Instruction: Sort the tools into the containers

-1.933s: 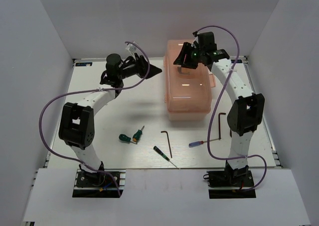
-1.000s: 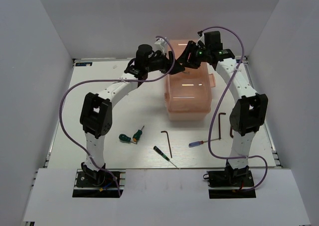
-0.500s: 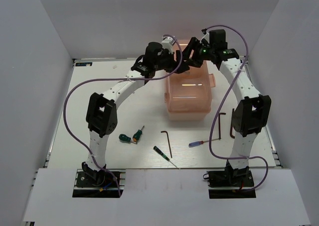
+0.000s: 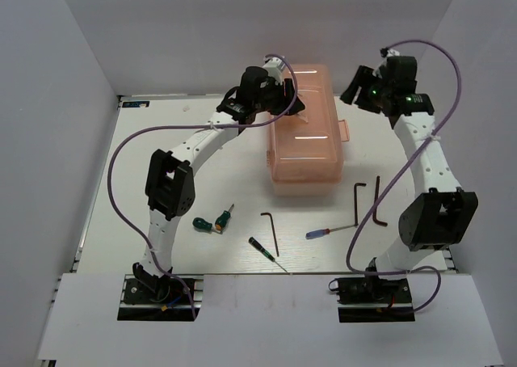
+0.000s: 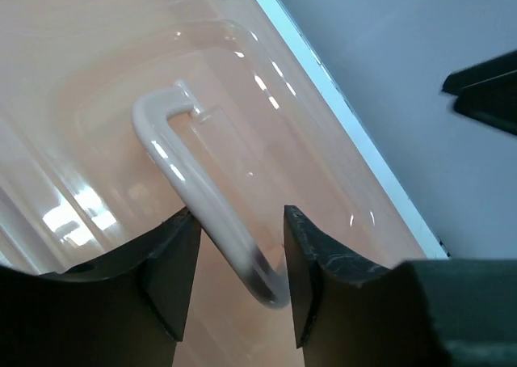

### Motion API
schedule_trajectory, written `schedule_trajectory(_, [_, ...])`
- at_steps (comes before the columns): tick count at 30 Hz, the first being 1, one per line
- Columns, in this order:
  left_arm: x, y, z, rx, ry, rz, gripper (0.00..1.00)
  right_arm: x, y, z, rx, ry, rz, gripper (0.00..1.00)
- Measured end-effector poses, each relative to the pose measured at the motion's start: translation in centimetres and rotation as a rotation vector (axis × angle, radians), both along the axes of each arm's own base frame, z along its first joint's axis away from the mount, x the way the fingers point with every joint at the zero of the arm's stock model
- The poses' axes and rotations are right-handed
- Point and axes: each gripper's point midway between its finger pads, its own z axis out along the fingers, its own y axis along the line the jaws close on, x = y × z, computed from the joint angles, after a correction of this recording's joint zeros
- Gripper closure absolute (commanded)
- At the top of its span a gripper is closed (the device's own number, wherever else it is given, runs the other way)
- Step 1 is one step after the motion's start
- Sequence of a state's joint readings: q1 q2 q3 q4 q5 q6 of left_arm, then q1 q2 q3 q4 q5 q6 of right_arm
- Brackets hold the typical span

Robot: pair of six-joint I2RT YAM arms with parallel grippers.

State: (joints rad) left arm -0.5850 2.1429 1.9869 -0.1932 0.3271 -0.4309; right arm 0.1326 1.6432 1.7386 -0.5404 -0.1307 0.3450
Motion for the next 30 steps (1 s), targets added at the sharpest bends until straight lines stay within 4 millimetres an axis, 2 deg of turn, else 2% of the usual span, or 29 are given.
schedule_trajectory(2, [0.3,-0.1,-0.1,0.0,0.006,0.006,0.49,0.1,-3.6,-2.9,-0.007,0.052,-0.063,0.34])
schedule_trajectory(5, [0.5,-0.3,-0.3,-0.008,0.023,0.012,0.6,-0.4,-7.9,-9.5,0.053,0.191,-0.107,0.32])
schedule_trajectory(6, [0.4,-0.3,-0.4,-0.01,0.034,0.016,0.66,-0.7,-8.8,-11.6,0.087,0.238,-0.103,0.32])
schedule_trajectory(8, [0.5,-0.3,-0.4,-0.02,0.049,0.027,0.69,-1.0,-10.0,-14.8,0.149,0.312,-0.091,0.32])
schedule_trajectory(11, [0.4,-0.3,-0.5,-0.028,0.066,0.034,0.73,-1.1,-9.7,-18.1,0.225,0.365,-0.01,0.31])
schedule_trajectory(13, [0.4,-0.3,-0.5,-0.033,0.076,0.037,0.76,-1.0,-8.9,-18.7,0.261,0.363,0.05,0.31])
schedule_trajectory(19, [0.3,-0.3,-0.5,-0.04,0.09,0.041,0.79,0.0,-7.1,-18.2,0.347,0.303,0.17,0.3])
schedule_trajectory(22, [0.3,-0.3,-0.5,-0.044,0.094,0.042,0.8,0.7,-6.9,-18.6,0.366,0.302,0.184,0.35])
schedule_trajectory(25, [0.3,-0.4,-0.4,-0.049,0.1,0.043,0.83,1.6,-7.0,-19.5,0.376,0.315,0.184,0.48])
schedule_trajectory(26, [0.3,-0.4,-0.4,-0.051,0.103,0.043,0.84,1.8,-7.0,-19.8,0.379,0.321,0.184,0.61])
schedule_trajectory(27, [0.3,-0.4,-0.5,-0.053,0.106,0.043,0.84,1.9,-7.0,-20.2,0.384,0.33,0.184,0.68])
schedule_trajectory(30, [0.5,-0.7,-0.3,-0.066,0.112,0.039,0.88,1.8,-6.6,-20.7,0.417,0.351,0.199,0.82])
